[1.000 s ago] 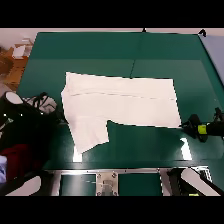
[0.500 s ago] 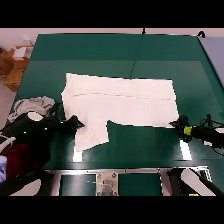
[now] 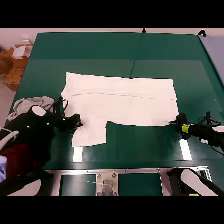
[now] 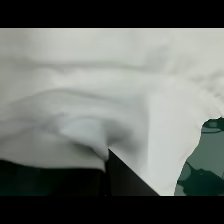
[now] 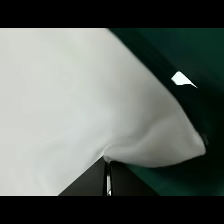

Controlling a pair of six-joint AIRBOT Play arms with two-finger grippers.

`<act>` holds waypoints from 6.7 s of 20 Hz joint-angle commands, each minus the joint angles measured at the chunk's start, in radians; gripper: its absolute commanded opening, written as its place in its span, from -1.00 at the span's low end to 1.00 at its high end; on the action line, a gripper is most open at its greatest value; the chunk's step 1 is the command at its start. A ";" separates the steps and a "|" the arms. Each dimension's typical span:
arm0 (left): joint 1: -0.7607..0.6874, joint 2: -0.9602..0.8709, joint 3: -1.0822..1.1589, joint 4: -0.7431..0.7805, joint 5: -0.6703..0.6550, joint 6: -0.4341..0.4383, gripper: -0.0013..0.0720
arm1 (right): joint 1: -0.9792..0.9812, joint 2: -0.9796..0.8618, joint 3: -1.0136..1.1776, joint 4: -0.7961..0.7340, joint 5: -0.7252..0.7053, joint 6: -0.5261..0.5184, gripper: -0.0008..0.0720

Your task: Fold the shirts.

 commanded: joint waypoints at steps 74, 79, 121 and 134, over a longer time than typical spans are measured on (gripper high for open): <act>-0.514 -1.011 1.405 -0.080 0.109 -0.132 -0.90 | 0.155 -0.541 1.592 0.082 0.988 -0.243 -0.94; -0.486 -1.004 1.461 -0.096 0.068 -0.134 -0.90 | 0.164 -0.541 1.591 0.082 0.988 -0.240 -0.94; 0.223 -0.620 1.476 -0.093 -0.639 0.102 -0.90 | 0.494 -0.724 0.992 0.072 0.348 -0.127 0.60; 0.223 -0.620 1.476 -0.093 -0.641 0.099 -0.90 | 0.573 -0.785 1.220 0.372 0.360 -0.273 -0.94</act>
